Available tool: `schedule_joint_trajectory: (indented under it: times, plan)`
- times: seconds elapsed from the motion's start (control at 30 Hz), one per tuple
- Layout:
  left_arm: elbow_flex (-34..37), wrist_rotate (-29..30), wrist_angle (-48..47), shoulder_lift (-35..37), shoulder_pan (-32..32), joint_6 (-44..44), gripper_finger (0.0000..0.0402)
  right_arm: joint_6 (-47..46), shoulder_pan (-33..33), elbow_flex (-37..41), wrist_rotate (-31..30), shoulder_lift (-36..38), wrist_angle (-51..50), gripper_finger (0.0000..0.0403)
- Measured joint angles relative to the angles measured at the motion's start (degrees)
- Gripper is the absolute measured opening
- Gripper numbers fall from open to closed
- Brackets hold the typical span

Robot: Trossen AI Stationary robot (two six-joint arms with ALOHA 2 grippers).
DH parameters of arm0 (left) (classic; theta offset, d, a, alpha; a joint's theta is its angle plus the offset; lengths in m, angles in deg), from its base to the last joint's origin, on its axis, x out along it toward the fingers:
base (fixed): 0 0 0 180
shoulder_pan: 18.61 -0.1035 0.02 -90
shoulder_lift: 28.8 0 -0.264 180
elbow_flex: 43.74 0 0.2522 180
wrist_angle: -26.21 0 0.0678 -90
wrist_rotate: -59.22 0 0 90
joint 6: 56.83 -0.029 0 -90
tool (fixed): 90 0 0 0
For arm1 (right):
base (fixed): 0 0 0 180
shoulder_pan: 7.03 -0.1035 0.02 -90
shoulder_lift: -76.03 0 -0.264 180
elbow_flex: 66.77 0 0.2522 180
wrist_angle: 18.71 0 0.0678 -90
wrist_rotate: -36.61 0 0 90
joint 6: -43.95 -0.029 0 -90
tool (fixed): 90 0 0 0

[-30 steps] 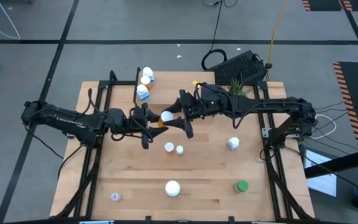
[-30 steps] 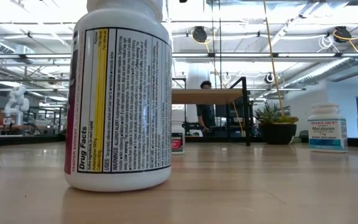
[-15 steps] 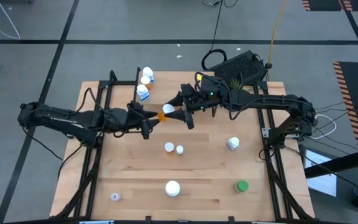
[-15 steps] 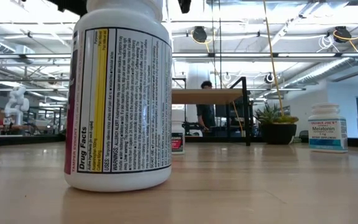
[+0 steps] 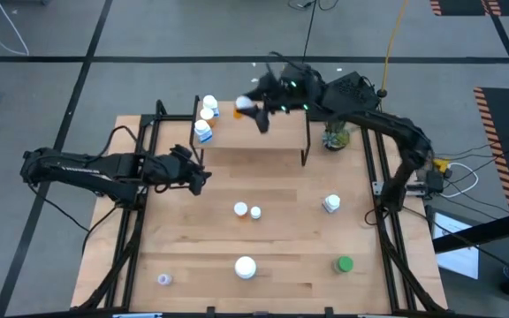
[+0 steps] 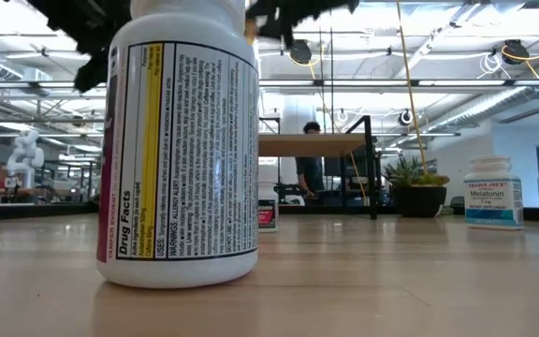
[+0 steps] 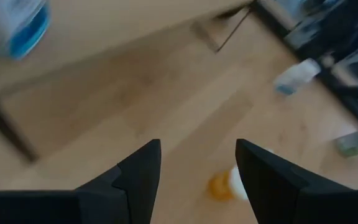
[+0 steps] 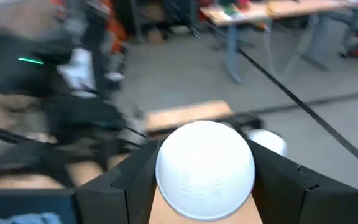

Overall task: Pick and place medicine bottles onto shelf by color
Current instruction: Put the bottom left orange pill bottle on the shelf

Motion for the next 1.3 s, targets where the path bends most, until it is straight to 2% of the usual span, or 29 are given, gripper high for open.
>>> schedule_joint_trajectory:
  times: [0.13,0.23,0.4,0.57,1.1,1.3]
  plan:
    - [0.0,-0.01,-6.32,-0.38,0.0,4.05,0.0209,6.13,4.62,-3.81,-0.09,-8.31,0.36,0.021]
    - [0.0,0.21,-10.26,-0.93,0.0,8.17,0.0209,7.11,6.79,-6.31,0.06,-14.51,0.61,0.021]
    - [0.0,0.31,-11.79,-1.22,0.45,12.26,0.0209,8.57,7.93,-10.25,1.55,-21.14,1.07,0.021]
    - [0.0,0.54,-11.62,-1.25,0.48,12.67,0.0209,8.53,7.57,-12.41,4.58,-22.35,0.9,0.021]
    - [0.0,2.42,-11.54,-1.25,-1.34,14.91,0.0209,13.6,7.71,-11.96,4.55,-23.36,-1.37,0.0211]
    - [0.0,2.62,-11.56,-1.27,-1.36,16.84,0.0209,13.16,7.63,-11.95,5.94,-23.72,-1.93,0.0229]
